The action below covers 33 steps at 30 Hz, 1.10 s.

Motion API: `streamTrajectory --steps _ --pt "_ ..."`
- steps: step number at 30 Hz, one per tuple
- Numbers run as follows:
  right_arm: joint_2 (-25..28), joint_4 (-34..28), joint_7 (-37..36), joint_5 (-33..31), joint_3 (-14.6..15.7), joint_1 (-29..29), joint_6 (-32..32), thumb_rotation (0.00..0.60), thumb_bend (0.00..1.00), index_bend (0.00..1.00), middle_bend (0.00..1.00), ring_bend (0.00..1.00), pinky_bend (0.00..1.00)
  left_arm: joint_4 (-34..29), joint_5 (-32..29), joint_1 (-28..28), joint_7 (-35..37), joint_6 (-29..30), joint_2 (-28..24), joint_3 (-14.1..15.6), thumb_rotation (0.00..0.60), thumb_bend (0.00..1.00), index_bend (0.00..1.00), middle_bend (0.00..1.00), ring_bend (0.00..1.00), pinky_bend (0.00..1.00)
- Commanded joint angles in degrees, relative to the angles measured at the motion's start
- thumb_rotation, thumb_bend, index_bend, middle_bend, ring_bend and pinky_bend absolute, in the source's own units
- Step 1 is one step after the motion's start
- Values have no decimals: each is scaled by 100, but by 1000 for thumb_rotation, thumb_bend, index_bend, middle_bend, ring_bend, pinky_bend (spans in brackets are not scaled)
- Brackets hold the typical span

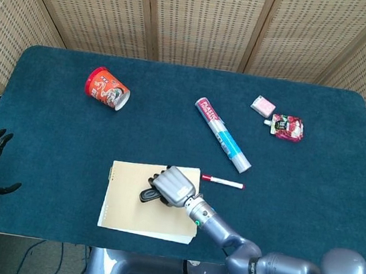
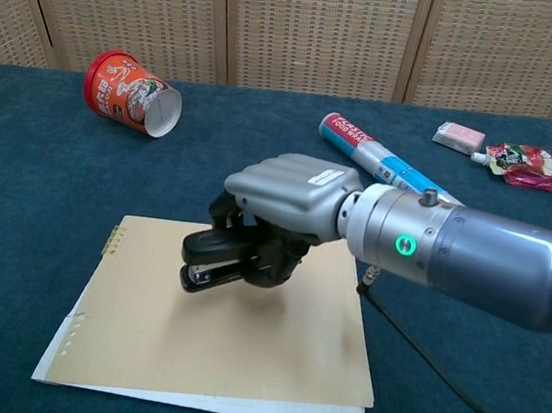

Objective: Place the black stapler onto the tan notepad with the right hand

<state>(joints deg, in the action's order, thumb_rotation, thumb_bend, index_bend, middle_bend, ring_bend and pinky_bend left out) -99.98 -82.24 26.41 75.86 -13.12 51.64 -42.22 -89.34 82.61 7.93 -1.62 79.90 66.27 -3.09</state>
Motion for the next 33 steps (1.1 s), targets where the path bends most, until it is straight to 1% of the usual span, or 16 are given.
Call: streamTrajectory --steps 1,4,6,8,9,10,11,12,13,14,17,22,24,27,30,33 --pt "-218 113 82 81 160 104 28 600 604 652 665 604 520 6 -20 -2 44 1 -14 -12 600 0 0 0 0 0" --pt "-364 221 103 120 277 134 14 600 602 650 661 601 519 3 -17 -8 114 12 -45 -14 600 0 0 0 0 0" --pt "-429 270 98 131 319 142 -8 600 568 614 618 567 514 3 -7 -11 139 17 -57 -9 600 0 0 0 0 0" --pt "-478 320 106 142 368 146 -24 600 424 474 483 456 459 6 5 -14 156 17 -66 1 600 0 0 0 0 0" --pt "-484 335 121 144 384 148 -23 600 266 307 327 330 350 7 6 -14 160 17 -67 3 600 0 0 0 0 0" --pt "-483 363 167 130 427 157 1 600 120 146 167 193 202 12 7 -13 170 19 -71 1 600 0 0 0 0 0" --pt "-469 359 192 68 440 153 32 600 30 37 52 86 76 16 3 -12 177 18 -73 -2 600 0 0 0 0 0" --pt "-445 332 224 -30 439 145 68 600 6 8 14 44 26 19 -8 -13 188 17 -73 -6 600 0 0 0 0 0" --pt "-418 281 250 -132 420 135 82 600 0 0 0 15 0 22 -20 -12 199 15 -75 -13 600 0 0 0 0 0" --pt "-369 179 267 -203 379 117 30 600 0 0 0 10 0 24 -32 -11 216 12 -79 -19 600 0 0 0 0 0" --pt "-198 -22 319 -129 345 61 -201 600 0 0 0 9 0 22 -25 -7 244 15 -92 -24 600 0 0 0 0 0" --pt "450 -583 474 61 371 -134 -628 600 0 0 0 9 0 15 6 -14 308 36 -119 -13 600 0 0 0 0 0" --pt "933 -838 573 339 477 -301 -944 600 0 0 0 5 0 1 53 -28 349 80 -141 -3 600 0 0 0 0 0" --pt "1573 -965 563 821 684 -597 -1472 600 0 0 0 0 0 -5 126 -58 409 158 -161 18 600 0 0 0 0 0" --pt "2107 -929 330 1196 874 -994 -2123 600 0 0 0 0 0 -16 203 -88 453 248 -178 35 600 0 0 0 0 0" --pt "2572 -835 -52 1462 1059 -1560 -2989 600 0 0 0 0 0 -40 312 -134 468 375 -185 66 600 0 0 0 0 0"
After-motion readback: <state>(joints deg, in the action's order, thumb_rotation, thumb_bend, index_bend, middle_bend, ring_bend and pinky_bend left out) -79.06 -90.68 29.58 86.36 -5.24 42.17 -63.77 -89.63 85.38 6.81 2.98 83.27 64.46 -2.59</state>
